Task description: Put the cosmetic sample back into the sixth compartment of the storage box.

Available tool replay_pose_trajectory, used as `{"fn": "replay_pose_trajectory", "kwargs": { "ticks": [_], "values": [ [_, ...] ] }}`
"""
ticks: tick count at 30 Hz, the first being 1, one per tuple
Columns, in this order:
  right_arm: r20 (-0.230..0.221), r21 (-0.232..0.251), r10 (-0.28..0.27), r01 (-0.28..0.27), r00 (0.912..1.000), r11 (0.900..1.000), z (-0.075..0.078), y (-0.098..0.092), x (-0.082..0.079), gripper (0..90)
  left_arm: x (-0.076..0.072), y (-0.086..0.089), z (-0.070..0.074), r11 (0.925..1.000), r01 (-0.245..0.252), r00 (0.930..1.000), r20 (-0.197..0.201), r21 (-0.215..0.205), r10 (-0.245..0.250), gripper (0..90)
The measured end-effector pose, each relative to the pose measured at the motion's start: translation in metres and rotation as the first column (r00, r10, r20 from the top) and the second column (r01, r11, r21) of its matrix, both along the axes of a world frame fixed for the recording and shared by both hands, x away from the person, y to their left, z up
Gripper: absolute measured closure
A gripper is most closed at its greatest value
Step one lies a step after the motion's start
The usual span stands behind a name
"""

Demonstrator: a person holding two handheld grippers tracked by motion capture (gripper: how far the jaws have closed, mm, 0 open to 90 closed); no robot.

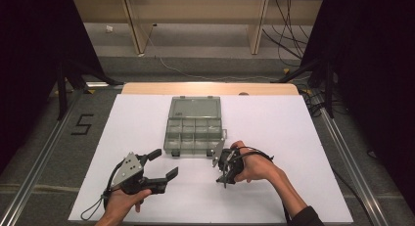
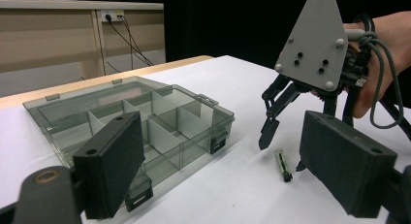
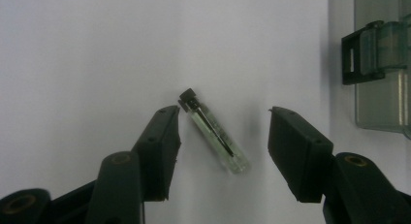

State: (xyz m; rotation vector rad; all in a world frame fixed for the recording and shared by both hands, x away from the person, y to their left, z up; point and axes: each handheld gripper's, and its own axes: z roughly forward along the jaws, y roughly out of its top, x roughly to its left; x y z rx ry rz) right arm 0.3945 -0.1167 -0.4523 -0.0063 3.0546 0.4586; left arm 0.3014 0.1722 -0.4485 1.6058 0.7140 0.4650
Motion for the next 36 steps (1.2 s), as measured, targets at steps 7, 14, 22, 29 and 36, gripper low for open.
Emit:
{"fn": "replay_pose_trajectory", "kwargs": {
  "ticks": [7,14,22,29,36],
  "values": [
    [-0.027,-0.03,0.021,-0.021,0.9994,0.999,-0.005,0.003,0.002,56.1,0.0,0.0,0.0,1.0,0.0,1.0,0.0,0.002,0.0,15.8],
    [-0.041,-0.062,0.066,-0.068,0.997,0.996,-0.006,0.006,0.003,65.9,0.0,0.0,0.0,1.0,0.005,1.0,0.0,-0.004,-0.005,15.8],
    [-0.057,-0.063,0.046,-0.05,0.9973,0.997,-0.006,0.005,0.002,80.5,-0.001,0.0,0.0,1.0,0.003,1.0,0.0,-0.002,-0.003,15.8],
    [-0.005,-0.011,0.032,-0.032,0.9995,0.999,0.004,0.005,0.004,80.9,-0.001,0.0,0.0,1.0,0.003,1.0,-0.003,-0.006,-0.003,15.8],
    [0.032,0.097,-0.065,0.062,0.9974,0.993,0.017,0.005,0.004,80.9,0.0,0.001,0.0,1.0,0.002,1.0,0.005,-0.004,-0.002,15.8]
  ]
}}
